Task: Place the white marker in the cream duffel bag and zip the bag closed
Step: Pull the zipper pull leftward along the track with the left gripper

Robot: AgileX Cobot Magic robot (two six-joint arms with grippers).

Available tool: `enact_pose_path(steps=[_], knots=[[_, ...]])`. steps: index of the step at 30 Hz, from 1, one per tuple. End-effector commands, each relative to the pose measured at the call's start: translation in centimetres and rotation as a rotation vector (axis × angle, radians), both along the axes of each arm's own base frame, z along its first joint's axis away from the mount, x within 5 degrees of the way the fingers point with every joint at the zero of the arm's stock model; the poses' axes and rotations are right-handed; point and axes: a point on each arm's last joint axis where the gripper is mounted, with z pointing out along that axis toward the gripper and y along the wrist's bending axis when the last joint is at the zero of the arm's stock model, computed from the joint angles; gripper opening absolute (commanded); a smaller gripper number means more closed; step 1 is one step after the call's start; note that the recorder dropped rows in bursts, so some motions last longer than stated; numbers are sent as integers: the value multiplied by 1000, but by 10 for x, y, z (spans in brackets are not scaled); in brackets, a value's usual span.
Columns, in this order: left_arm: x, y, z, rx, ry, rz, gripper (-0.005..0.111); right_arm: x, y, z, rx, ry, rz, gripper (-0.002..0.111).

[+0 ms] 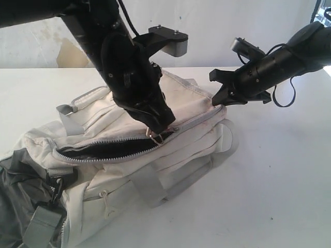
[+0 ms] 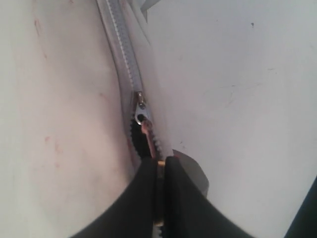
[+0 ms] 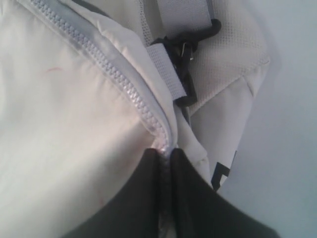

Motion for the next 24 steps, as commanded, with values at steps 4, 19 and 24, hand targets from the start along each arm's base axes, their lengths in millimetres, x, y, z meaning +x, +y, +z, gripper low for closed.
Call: enact_pose_path(steps=[4, 19, 24], knots=[[-26, 23, 10, 28, 0, -4, 0, 6, -8, 2, -19, -43, -40, 0], [-74, 67, 11, 65, 15, 29, 0, 6, -8, 2, -20, -40, -43, 0], [-87, 83, 7, 104, -3, 43, 0, 6, -8, 2, -22, -40, -42, 0]])
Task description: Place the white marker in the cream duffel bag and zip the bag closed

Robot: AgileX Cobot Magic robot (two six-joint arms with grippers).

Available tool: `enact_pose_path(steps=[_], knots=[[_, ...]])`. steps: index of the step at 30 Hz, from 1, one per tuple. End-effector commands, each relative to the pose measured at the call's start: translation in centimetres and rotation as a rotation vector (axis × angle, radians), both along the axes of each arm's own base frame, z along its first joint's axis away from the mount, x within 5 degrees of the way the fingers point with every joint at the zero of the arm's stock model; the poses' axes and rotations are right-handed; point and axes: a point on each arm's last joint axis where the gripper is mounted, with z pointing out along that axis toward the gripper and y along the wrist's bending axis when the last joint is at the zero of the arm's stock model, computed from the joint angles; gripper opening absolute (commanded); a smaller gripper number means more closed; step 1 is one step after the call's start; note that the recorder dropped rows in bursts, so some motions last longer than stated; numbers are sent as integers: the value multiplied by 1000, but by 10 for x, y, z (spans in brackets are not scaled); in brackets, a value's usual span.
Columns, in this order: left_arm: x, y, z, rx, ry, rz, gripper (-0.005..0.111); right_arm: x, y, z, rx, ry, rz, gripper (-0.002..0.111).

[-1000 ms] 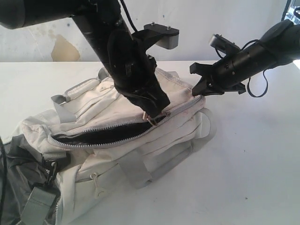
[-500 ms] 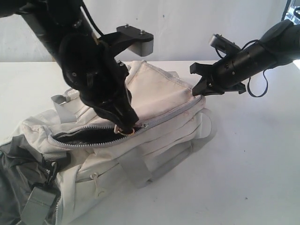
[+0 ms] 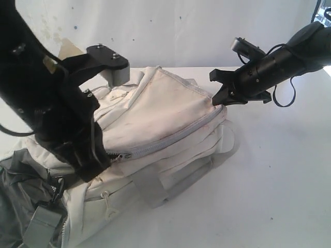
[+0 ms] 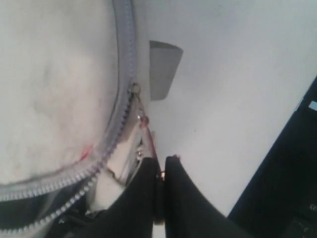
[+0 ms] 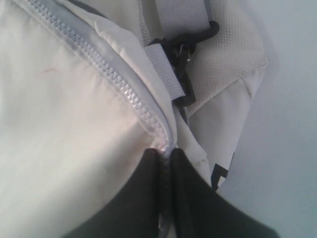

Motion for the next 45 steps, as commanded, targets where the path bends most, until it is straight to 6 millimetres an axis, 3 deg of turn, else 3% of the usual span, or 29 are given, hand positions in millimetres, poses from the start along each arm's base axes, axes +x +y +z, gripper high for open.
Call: enact_pose_path(steps=[1, 10, 17, 30, 39, 45], knots=[[-13, 16, 0, 51, -20, 14, 0, 6, -7, 2, -19, -40, -37, 0], [-29, 42, -20, 162, -33, 39, 0, 5, -7, 2, -19, -39, -35, 0], [-36, 56, -14, 189, -94, 90, 0, 5, -7, 2, -21, -34, -29, 0], [-32, 65, -7, 206, -158, 294, 0, 3, -10, -1, -74, -31, 9, 0], [-20, 56, -2, 62, -253, 396, 0, 2, -11, -2, -95, -31, 31, 0], [-14, 71, -1, 173, -329, 531, 0, 0, -12, 0, -124, -37, 56, 0]])
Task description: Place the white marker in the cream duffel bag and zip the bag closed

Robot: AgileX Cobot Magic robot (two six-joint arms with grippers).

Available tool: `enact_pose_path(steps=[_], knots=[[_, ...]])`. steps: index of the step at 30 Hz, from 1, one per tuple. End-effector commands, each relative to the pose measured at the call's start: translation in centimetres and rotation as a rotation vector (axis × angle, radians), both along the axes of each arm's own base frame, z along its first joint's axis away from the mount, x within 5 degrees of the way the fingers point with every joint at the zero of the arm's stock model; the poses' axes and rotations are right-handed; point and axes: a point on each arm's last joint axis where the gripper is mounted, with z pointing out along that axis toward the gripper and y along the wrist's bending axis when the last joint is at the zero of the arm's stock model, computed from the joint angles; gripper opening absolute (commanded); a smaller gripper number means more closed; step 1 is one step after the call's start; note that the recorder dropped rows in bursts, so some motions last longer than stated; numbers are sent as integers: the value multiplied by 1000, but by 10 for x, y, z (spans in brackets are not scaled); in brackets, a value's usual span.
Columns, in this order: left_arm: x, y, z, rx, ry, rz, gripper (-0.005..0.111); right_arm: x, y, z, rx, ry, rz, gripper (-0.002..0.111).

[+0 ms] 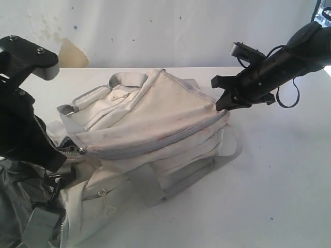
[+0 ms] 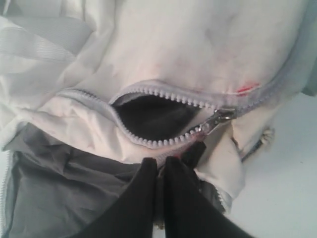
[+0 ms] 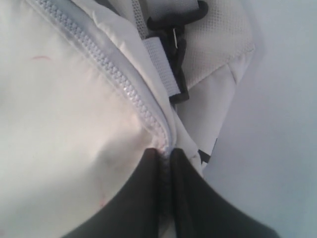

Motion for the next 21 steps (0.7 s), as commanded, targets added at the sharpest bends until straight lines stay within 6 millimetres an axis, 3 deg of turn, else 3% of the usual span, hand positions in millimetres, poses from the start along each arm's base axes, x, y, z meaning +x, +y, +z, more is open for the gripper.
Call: enact_pose_path(steps=[1, 8, 14, 17, 21], knots=[[2, 13, 2, 95, -49, 86, 0, 3, -9, 4, -52, -47, 4, 0], [6, -7, 7, -136, -95, 69, 0, 1, -8, 10, -71, -85, 78, 0], [8, -9, 9, -148, -128, 23, 0, -3, -9, 33, -84, -164, 105, 3], [9, -11, 10, -156, -150, 3, 0, -8, -9, 48, -83, -195, 122, 19], [12, -13, 12, -185, -181, -5, 0, -16, -7, 61, -70, -193, 148, 58]])
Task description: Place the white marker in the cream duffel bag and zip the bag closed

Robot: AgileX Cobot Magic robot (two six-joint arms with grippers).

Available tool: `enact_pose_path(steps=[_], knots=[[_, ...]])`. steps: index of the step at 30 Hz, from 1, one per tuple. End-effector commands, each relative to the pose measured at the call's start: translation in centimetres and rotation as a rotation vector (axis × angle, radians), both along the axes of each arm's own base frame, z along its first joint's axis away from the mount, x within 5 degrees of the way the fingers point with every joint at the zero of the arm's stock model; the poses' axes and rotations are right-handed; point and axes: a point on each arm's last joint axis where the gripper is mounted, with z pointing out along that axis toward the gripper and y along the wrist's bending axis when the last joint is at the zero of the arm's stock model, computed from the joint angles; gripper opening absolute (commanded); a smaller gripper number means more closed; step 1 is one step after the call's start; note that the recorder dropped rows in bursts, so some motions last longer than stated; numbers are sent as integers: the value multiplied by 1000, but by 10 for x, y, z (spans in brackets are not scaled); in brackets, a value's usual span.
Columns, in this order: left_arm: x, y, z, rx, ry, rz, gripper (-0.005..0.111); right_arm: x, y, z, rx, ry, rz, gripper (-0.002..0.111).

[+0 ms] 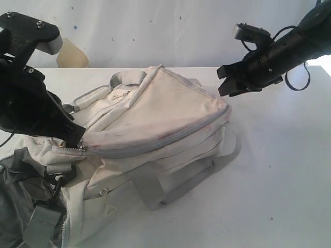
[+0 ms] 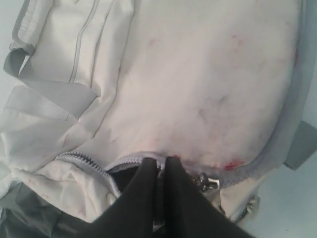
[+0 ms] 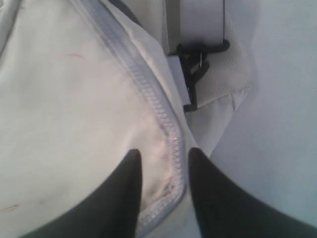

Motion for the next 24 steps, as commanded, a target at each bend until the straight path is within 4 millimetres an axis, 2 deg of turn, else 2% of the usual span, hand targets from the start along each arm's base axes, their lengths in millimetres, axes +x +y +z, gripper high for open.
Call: enact_pose_path(steps=[1, 2, 4, 11, 19, 24], knots=[[1, -3, 4, -43, -45, -17, 0, -7, -4, 18, -6, -20, 35, 64], [1, -3, 5, -48, -51, -19, 0, -9, -4, 20, -4, -17, 41, 69], [2, -4, 5, -52, -56, -20, 0, -14, -3, 25, 1, 1, 73, 69], [10, -11, -7, -22, -30, -23, 0, -42, 11, 45, 14, 68, 262, 51], [14, -12, -11, -24, -18, -5, 0, -91, 39, 85, -42, -122, 505, 47], [22, -3, -10, -94, 0, 121, 0, -125, 48, 93, -99, -291, 604, 47]])
